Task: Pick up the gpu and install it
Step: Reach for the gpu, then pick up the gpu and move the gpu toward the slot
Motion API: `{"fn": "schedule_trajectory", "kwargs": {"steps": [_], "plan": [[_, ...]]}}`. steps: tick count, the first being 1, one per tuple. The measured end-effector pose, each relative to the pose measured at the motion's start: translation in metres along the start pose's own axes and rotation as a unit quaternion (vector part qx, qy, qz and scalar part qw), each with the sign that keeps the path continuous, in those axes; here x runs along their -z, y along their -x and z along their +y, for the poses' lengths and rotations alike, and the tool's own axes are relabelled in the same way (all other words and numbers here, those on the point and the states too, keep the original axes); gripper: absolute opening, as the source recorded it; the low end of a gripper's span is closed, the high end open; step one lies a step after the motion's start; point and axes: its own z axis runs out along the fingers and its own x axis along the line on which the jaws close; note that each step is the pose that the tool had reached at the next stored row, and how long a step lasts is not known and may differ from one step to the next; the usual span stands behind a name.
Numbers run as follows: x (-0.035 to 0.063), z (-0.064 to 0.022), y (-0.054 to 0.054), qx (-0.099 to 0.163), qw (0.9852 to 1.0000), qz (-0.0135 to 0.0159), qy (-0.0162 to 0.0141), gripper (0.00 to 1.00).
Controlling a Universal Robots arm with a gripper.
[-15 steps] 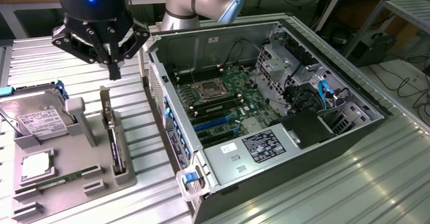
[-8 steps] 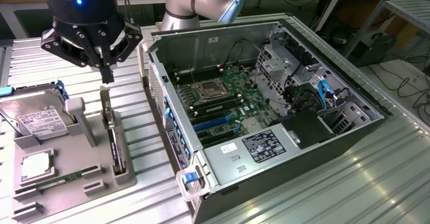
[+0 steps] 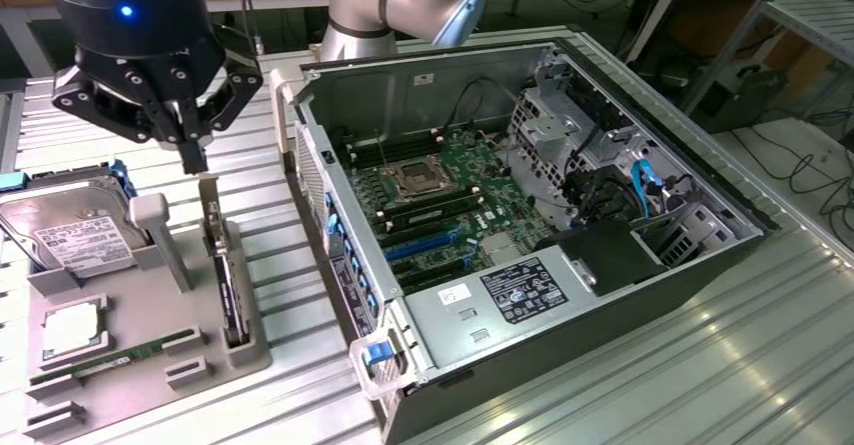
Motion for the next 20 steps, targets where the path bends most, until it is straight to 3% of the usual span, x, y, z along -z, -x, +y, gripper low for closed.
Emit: {"fn": "schedule_trajectory", "kwargs": {"steps": [8,20], "plan": [[-0.0005,-0.0071,-0.013,0.007,1.0000,0.0003,0.0001,0.11],[-0.0004,-0.0072,-0.013,0.008,1.0000,0.0004,0.0002,0.11]]}}
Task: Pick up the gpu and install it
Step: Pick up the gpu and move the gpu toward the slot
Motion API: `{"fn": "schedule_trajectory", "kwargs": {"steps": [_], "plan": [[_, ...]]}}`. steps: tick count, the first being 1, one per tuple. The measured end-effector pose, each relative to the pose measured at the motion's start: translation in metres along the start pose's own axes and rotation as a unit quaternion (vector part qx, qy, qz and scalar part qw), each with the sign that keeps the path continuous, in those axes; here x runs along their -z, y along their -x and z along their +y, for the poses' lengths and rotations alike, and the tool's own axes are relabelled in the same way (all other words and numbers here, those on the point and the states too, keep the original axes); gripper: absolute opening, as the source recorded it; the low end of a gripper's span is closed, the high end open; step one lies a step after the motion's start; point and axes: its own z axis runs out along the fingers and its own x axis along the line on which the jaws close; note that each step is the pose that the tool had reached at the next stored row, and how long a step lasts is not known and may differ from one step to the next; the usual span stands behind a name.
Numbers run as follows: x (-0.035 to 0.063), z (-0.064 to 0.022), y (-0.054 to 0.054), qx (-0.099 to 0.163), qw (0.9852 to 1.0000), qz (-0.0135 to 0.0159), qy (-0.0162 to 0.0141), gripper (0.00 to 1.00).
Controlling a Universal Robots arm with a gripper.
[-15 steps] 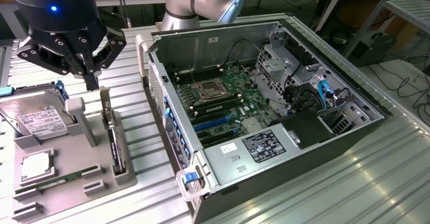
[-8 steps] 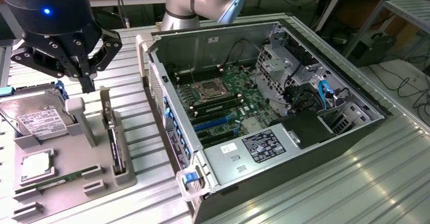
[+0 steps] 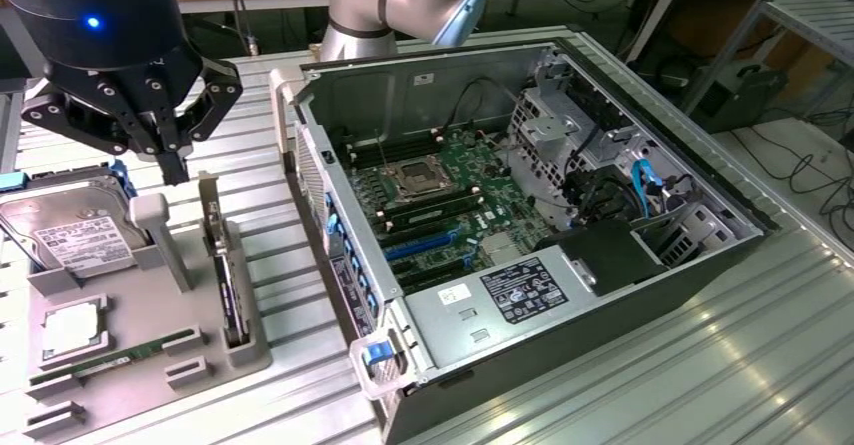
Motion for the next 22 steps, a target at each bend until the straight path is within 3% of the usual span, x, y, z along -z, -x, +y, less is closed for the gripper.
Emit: {"fn": "schedule_trajectory", "kwargs": {"steps": [3,7,8,9,11,22], "plan": [[0.0000,0.0000,0.000,0.000,1.0000,0.0000,0.0000,0.11],[0.0000,0.0000,0.000,0.000,1.0000,0.0000,0.0000,0.36],[0.0000,0.0000,0.000,0.000,1.0000,0.0000,0.0000,0.36],[0.0000,0.0000,0.000,0.000,1.0000,0.0000,0.0000,0.48],[-0.0004,0.0000,0.000,0.001,1.0000,0.0000,0.0000,0.60],[-0.0171,-0.0047,0.003,0.004,1.0000,0.0018,0.0002,0.60]]}}
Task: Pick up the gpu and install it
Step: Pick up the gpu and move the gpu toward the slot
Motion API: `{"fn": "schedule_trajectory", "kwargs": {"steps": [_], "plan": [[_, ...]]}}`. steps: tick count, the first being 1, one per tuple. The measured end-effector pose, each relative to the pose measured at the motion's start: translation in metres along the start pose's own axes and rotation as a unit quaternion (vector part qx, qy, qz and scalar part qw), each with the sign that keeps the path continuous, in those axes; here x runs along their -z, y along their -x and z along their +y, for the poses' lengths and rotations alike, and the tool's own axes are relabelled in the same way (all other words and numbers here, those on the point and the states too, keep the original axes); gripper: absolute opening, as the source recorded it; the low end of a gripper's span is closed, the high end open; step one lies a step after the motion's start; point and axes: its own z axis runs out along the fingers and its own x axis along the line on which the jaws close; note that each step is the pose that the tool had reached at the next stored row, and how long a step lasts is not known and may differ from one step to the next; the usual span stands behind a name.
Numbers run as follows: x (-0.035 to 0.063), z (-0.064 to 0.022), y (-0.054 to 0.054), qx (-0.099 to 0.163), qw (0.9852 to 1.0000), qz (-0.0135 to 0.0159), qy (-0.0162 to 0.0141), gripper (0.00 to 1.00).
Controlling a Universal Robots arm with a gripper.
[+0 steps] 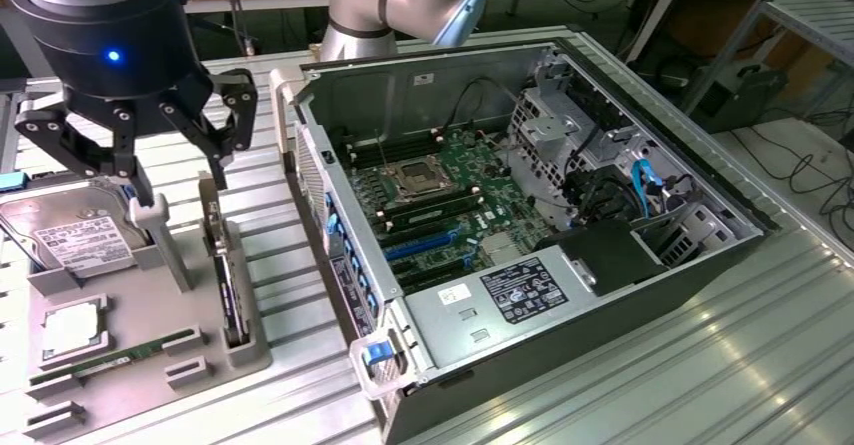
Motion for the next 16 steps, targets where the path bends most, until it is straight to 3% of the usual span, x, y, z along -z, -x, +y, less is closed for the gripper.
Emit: {"fn": "schedule_trajectory", "kwargs": {"steps": [16], "plan": [[-0.0191,-0.0029,0.000,0.000,1.0000,0.0001,-0.0001,0.60]]}}
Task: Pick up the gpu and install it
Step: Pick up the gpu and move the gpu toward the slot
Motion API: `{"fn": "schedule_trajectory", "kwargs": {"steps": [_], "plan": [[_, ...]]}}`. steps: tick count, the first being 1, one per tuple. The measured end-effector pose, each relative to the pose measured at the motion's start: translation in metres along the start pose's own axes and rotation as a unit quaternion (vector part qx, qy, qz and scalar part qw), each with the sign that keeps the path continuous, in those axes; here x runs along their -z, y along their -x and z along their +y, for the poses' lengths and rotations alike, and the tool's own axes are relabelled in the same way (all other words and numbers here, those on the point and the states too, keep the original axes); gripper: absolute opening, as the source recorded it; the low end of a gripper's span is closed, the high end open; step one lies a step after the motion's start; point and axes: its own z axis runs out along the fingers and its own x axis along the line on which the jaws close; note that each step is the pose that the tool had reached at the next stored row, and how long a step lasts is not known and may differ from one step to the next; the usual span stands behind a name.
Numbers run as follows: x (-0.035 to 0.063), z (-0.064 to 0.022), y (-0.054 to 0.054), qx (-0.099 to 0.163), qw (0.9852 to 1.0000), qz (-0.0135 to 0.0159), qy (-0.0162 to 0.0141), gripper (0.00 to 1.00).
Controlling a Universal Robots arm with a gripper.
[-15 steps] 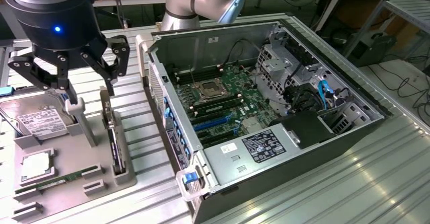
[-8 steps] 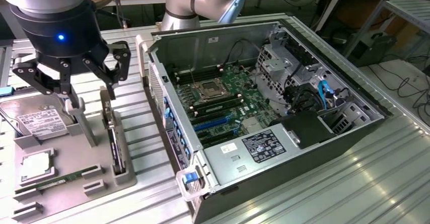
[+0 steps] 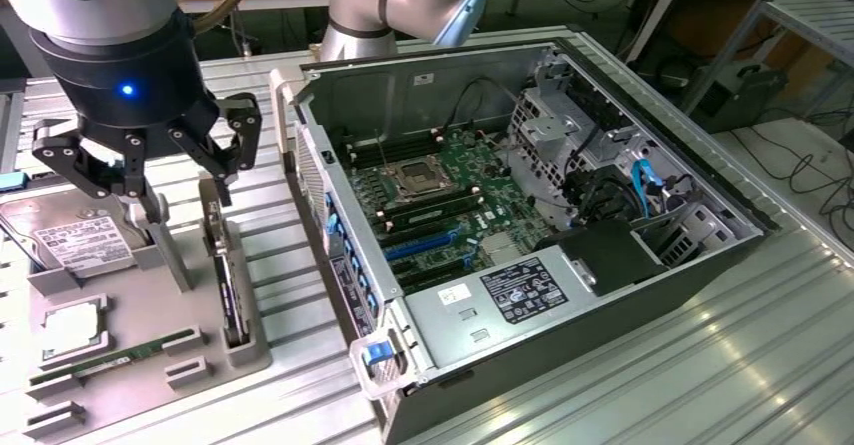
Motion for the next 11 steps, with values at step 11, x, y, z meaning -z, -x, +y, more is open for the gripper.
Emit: {"fn": "schedule_trajectory", "kwargs": {"steps": [11], "plan": [[-0.0091,-0.0012,-0.0003,0.000,1.0000,0.0000,0.0000,0.60]]}}
